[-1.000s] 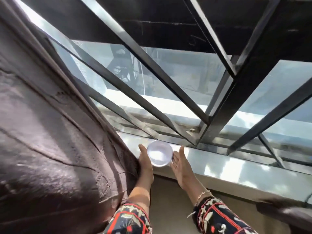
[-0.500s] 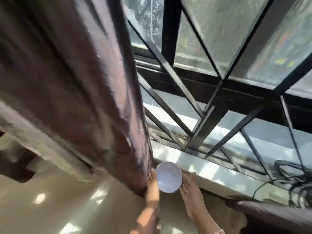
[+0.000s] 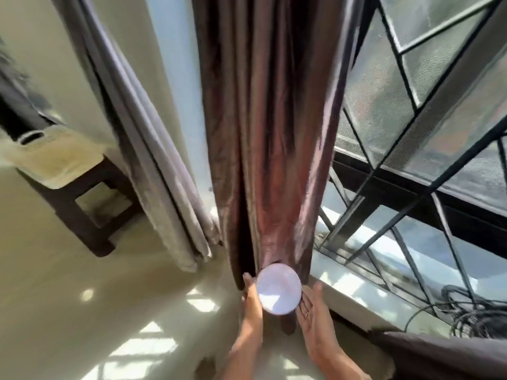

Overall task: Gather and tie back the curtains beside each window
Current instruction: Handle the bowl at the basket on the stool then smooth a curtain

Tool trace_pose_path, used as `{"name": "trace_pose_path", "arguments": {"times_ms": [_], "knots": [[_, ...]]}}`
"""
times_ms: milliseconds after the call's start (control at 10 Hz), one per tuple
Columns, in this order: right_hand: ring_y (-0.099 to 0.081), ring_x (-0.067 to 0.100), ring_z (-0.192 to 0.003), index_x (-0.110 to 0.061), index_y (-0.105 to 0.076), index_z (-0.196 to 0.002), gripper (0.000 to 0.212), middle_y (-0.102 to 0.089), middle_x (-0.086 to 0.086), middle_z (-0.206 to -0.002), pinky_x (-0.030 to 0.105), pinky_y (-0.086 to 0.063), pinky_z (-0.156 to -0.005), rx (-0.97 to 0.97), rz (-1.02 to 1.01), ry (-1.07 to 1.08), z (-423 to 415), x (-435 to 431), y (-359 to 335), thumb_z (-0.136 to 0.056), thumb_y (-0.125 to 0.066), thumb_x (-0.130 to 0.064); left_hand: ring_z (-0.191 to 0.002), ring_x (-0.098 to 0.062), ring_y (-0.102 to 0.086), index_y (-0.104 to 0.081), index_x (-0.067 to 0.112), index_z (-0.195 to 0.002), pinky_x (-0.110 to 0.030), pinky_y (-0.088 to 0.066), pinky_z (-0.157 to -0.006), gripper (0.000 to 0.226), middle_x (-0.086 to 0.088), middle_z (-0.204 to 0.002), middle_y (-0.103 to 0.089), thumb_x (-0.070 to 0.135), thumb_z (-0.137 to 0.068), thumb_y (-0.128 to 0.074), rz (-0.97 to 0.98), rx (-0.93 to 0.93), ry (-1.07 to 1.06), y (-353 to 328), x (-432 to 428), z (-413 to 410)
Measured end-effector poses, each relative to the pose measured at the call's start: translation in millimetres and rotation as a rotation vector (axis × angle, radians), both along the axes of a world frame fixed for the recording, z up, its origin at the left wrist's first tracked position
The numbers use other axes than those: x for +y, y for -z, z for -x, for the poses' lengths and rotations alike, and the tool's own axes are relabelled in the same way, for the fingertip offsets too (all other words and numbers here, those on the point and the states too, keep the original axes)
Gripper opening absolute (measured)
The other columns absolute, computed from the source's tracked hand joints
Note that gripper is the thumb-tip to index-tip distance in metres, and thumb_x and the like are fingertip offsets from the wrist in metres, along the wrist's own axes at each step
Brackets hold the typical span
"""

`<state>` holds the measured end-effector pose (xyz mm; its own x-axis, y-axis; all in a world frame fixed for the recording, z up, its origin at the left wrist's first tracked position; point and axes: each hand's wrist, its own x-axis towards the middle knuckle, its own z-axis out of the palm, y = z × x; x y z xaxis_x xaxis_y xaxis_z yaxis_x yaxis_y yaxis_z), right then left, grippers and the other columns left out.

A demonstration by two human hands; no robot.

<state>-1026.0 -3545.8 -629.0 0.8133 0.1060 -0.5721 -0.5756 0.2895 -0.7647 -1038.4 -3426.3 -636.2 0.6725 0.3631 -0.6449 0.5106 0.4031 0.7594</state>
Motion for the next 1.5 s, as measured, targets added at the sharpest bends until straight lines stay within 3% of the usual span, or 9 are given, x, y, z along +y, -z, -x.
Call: {"name": "trace_pose_path", "arguments": {"times_ms": [100,300,500,800,900,1000,1200,1300,1500], "knots": [[-0.043,0.009,-0.121,-0.012,-0.043,-0.135,0.071,-0.052,-0.006,-0.124,0.025,-0.03,-0.102,0.003,-0.017,-0.044,7.0,43.5,-12.6,-0.082,-0.033,-0.059,-0.129,-0.031,-0.043,-0.042,0.004,-0.135,-0.047,-0.033,-0.109,0.089,-0.016,-0.139,-0.046,0.071,-0.077,-0.039,-0.065,-0.108,-0.048,1.0,34.2,15.4],[-0.045,0.031,-0.127,0.0,-0.046,-0.13,0.062,-0.05,0.019,-0.133,0.038,-0.036,-0.103,-0.026,0.016,-0.171,-2.0,135.2,-24.0,-0.093,-0.033,-0.048,-0.106,-0.033,-0.057,-0.067,0.01,-0.094,-0.042,-0.044,-0.094,0.065,-0.015,-0.105,-0.066,0.055,-0.094,-0.021,-0.134,-0.037,-0.318,-12.8,122.7,10.8],[-0.047,0.01,-0.118,-0.014,-0.047,-0.125,0.05,-0.047,0.001,-0.13,0.024,-0.032,-0.099,-0.039,-0.043,-0.279,1.6,248.0,-38.3,-0.094,-0.028,-0.048,-0.116,-0.028,-0.056,-0.063,0.005,-0.114,-0.046,-0.041,-0.103,0.066,-0.014,-0.118,-0.064,0.057,-0.093,-0.027,-0.025,-0.006,-0.446,-18.7,241.4,21.8],[-0.03,0.02,-0.138,-0.004,-0.029,-0.142,0.069,-0.031,0.006,-0.15,0.032,-0.023,-0.112,-0.011,-0.085,-0.41,-4.0,403.2,-57.5,-0.093,-0.032,-0.052,-0.129,-0.027,-0.043,-0.058,0.004,-0.12,-0.045,-0.029,-0.112,0.104,-0.011,-0.14,-0.045,0.087,-0.06,-0.04,-0.013,-0.098,-0.608,-55.9,393.7,43.5],[-0.032,0.021,-0.137,-0.004,-0.031,-0.142,0.07,-0.035,0.006,-0.148,0.033,-0.024,-0.112,-0.014,-0.082,-0.471,-2.7,452.4,-59.9,-0.092,-0.034,-0.053,-0.122,-0.042,-0.045,-0.058,-0.007,-0.111,-0.049,-0.036,-0.105,0.091,-0.032,-0.131,-0.045,0.074,-0.08,-0.033,-0.086,-0.098,-0.609,-66.1,439.5,52.8],[-0.036,0.02,-0.134,-0.006,-0.033,-0.141,0.071,-0.041,0.002,-0.143,0.029,-0.027,-0.108,-0.042,-0.08,-0.552,-6.1,478.7,-58.6,-0.09,-0.033,-0.056,-0.093,-0.037,-0.055,-0.063,-0.005,-0.093,-0.037,-0.046,-0.08,0.08,-0.033,-0.105,-0.058,0.068,-0.086,-0.03,-0.147,-0.082,-0.609,-69.2,466.2,55.3],[-0.059,0.005,-0.089,-0.02,-0.058,-0.101,0.049,-0.063,-0.011,-0.094,0.024,-0.038,-0.092,-0.079,-0.037,-0.657,-36.4,544.1,-58.9,-0.089,-0.032,-0.059,-0.112,-0.027,-0.055,-0.065,0.014,-0.105,-0.036,-0.043,-0.099,0.061,-0.011,-0.117,-0.062,0.057,-0.094,-0.023,-0.166,-0.07,-0.61,-67.4,524.7,39.5],[-0.061,0.001,-0.086,-0.026,-0.062,-0.089,0.046,-0.067,-0.013,-0.092,0.019,-0.043,-0.081,-0.102,-0.038,-0.699,-64.9,584.5,-53.1,-0.089,-0.03,-0.059,-0.108,-0.031,-0.056,-0.064,0.016,-0.091,-0.039,-0.045,-0.096,0.055,-0.015,-0.113,-0.063,0.054,-0.095,-0.024,-0.159,-0.025,-0.635,-69.3,564.1,14.4],[-0.058,0.0,-0.082,-0.028,-0.059,-0.086,0.036,-0.063,-0.014,-0.087,0.019,-0.045,-0.071,-0.115,0.004,-0.722,-128.2,658.0,-54.8,-0.091,-0.034,-0.054,-0.101,-0.033,-0.059,-0.065,0.0,-0.101,-0.039,-0.05,-0.081,0.061,-0.022,-0.109,-0.063,0.047,-0.097,-0.028,-0.141,-0.041,-0.67,-72.0,636.4,-44.9]]}}
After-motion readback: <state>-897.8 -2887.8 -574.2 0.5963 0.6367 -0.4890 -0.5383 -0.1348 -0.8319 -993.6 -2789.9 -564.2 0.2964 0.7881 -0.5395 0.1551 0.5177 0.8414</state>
